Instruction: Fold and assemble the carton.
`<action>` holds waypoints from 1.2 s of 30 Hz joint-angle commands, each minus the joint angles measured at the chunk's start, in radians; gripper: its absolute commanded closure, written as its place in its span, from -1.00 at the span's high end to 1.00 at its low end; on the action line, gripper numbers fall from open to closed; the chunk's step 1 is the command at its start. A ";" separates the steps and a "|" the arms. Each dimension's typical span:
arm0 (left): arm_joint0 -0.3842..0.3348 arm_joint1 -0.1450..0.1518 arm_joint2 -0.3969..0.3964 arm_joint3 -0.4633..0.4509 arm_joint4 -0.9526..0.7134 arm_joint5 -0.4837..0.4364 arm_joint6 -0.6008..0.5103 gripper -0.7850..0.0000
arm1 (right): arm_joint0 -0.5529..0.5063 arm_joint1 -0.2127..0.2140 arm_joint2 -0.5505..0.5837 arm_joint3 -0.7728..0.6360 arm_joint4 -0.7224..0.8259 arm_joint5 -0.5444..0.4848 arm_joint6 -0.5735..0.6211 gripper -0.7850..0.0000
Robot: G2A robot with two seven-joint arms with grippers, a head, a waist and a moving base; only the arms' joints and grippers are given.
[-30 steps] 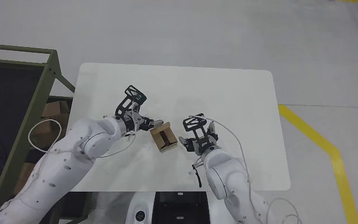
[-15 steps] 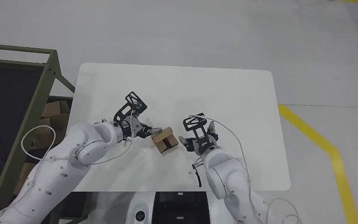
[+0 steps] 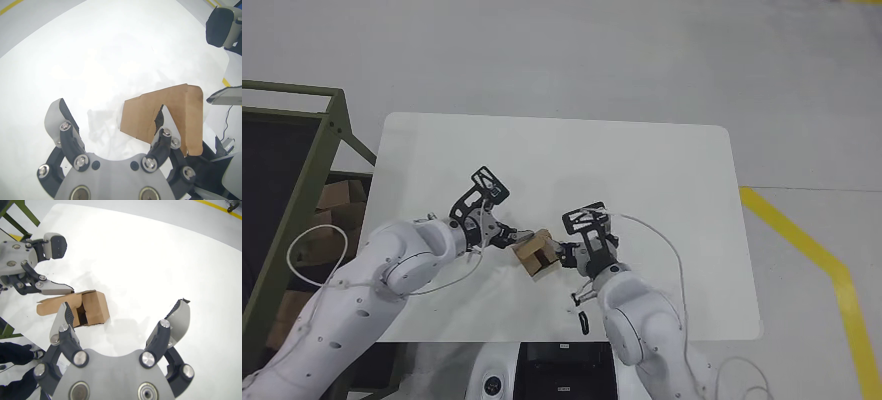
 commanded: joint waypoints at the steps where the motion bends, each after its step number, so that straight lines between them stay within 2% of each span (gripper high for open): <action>1: -0.003 -0.002 0.003 0.003 0.001 0.000 -0.003 1.00 | -0.002 -0.002 -0.008 0.009 0.017 0.010 -0.036 1.00; 3: -0.005 -0.005 0.005 0.005 0.003 0.000 -0.006 1.00 | 0.000 -0.003 -0.009 0.017 0.020 0.012 -0.045 1.00; 11: -0.012 -0.012 0.007 0.011 0.006 -0.002 -0.015 1.00 | 0.053 -0.013 -0.037 0.059 -0.042 0.040 0.057 1.00; 17: -0.011 -0.017 0.000 0.008 0.007 -0.003 -0.014 1.00 | 0.050 -0.012 -0.034 0.050 -0.073 0.026 0.095 1.00; 29: 0.036 -0.017 -0.026 -0.026 0.061 -0.057 0.009 1.00 | 0.056 -0.016 -0.036 0.053 -0.105 0.012 0.134 1.00; 36: 0.041 -0.023 -0.022 -0.031 0.087 -0.050 0.006 1.00 | 0.065 -0.019 -0.034 0.063 -0.147 0.008 0.189 1.00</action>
